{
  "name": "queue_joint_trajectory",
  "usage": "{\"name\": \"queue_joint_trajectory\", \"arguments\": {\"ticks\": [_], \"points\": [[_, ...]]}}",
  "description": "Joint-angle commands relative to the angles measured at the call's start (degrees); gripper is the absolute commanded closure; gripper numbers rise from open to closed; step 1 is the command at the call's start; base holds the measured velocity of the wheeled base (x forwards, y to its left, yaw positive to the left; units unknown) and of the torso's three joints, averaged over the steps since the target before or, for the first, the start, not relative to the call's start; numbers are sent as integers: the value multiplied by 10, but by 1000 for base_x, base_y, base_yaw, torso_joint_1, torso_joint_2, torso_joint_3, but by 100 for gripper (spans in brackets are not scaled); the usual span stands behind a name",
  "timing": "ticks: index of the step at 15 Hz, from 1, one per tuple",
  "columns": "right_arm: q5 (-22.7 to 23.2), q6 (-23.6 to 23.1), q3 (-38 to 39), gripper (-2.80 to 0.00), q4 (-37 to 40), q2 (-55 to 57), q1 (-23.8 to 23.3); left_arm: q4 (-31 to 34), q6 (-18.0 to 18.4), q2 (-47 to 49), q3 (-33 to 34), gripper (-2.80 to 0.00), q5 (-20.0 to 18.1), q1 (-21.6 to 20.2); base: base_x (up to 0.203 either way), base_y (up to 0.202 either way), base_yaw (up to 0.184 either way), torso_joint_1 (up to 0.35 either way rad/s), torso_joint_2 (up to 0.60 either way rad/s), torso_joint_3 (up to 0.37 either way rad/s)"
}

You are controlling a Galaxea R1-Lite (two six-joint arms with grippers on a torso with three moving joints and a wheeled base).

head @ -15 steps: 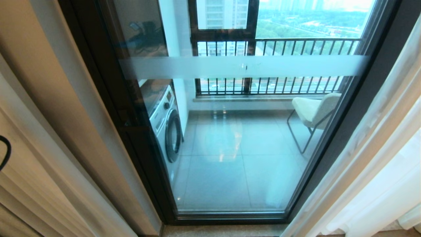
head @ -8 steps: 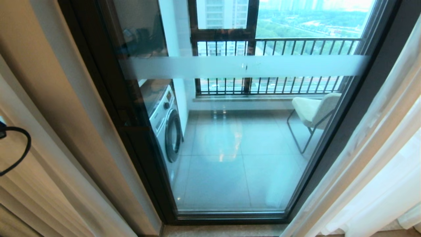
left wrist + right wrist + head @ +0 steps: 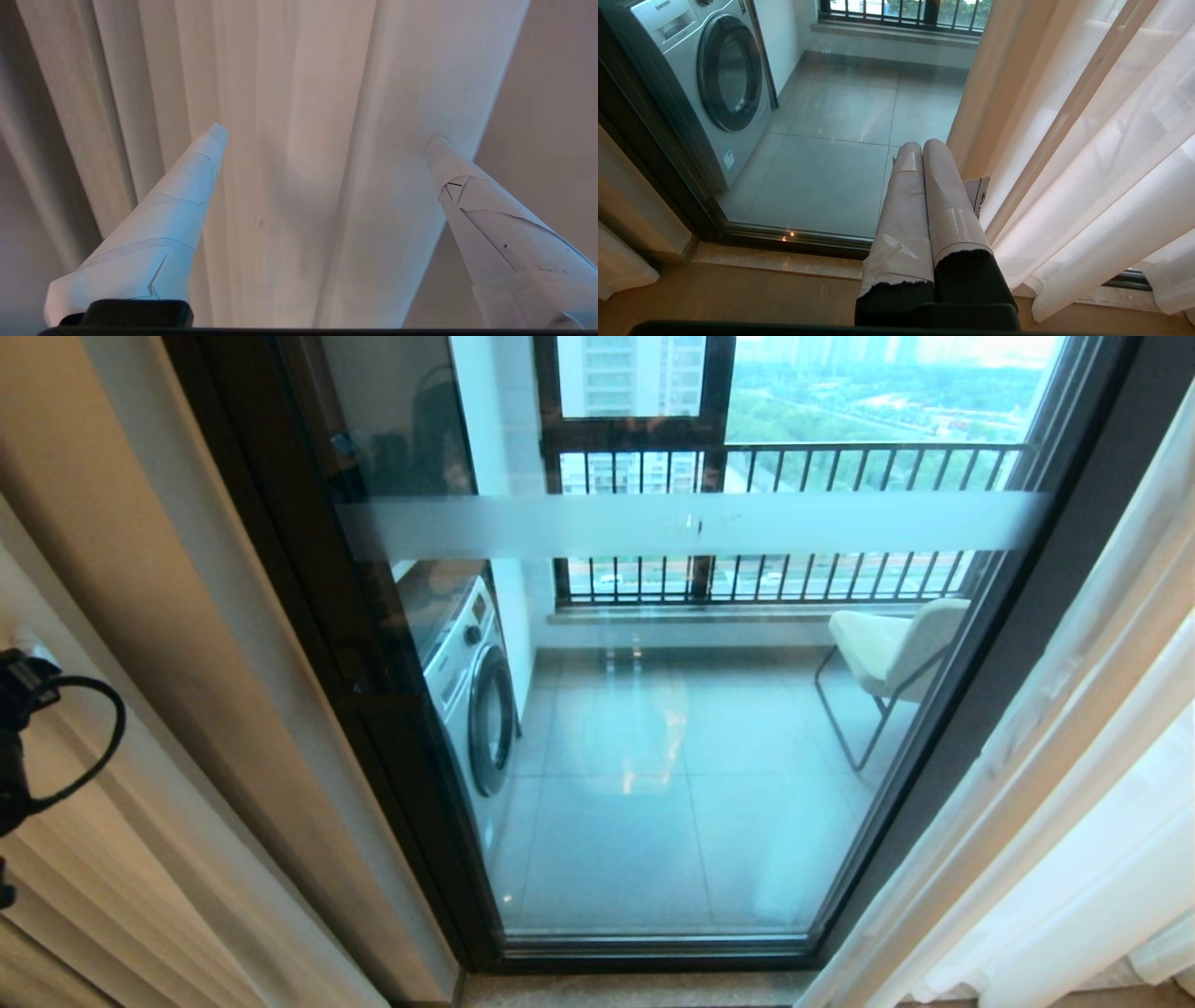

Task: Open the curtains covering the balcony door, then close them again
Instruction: Close the inner curtains on both sides

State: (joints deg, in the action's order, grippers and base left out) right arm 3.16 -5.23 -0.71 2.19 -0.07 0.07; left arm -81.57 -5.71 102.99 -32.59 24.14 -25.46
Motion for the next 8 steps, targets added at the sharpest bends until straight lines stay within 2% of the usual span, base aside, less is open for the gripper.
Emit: {"name": "queue_joint_trajectory", "arguments": {"ticks": [1,3,5,8], "points": [[1,0,0,0,0,1,0,-15,1,32,-14,-280,1,-6,0,0,0,0,0,0],[0,0,0,0,0,1,0,-31,1,46,-22,-280,-5,-14,0,0,0,0,0,0],[0,0,0,0,0,1,0,-32,1,50,-29,-280,-31,-24,0,0,0,0,0,0],[0,0,0,0,0,1,0,-33,2,63,-59,-280,-48,-36,0,0,0,0,0,0]]}}
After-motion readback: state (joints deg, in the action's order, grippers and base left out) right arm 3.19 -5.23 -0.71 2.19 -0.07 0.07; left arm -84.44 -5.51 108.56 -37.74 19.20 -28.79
